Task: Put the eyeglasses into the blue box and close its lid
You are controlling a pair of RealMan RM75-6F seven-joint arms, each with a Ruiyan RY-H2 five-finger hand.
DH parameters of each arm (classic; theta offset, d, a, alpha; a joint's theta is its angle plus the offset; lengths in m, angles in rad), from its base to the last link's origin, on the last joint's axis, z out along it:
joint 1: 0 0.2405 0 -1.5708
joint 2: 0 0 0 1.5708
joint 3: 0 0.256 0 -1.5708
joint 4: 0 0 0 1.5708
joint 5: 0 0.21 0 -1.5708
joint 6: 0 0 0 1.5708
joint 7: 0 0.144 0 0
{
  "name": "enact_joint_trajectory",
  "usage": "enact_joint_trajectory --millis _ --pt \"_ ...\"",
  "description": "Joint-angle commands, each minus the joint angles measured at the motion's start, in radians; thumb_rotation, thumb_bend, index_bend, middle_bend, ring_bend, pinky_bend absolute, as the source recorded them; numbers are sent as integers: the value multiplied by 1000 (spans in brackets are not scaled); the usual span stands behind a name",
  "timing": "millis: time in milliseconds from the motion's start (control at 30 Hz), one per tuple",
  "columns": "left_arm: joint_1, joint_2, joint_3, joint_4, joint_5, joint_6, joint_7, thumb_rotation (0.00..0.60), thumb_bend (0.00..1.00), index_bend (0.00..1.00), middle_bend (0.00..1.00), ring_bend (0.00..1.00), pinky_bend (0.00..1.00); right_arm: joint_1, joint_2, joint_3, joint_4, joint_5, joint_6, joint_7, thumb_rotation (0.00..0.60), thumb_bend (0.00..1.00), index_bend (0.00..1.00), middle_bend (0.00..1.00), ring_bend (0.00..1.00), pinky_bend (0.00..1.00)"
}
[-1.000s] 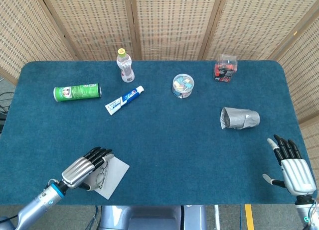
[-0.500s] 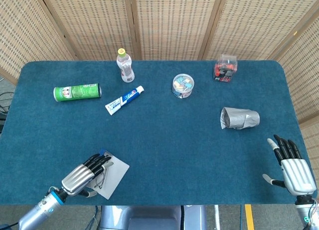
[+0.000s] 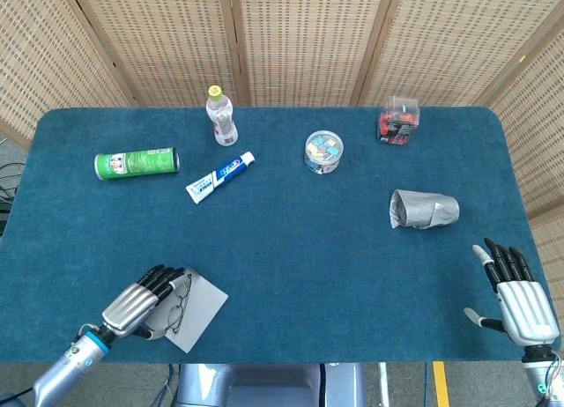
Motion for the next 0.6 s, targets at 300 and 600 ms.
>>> enact_joint_trajectory --millis 300,600 --pt "-20 27 -67 123 -119 -46 -66 600 0 0 0 0 0 -1 -1 1 -4 4 -1 -4 600 0 0 0 0 0" --pt "-84 -10 -151 214 -208 -130 -124 600 0 0 0 0 0 -1 -1 2 -6 7 -2 -6 600 0 0 0 0 0"
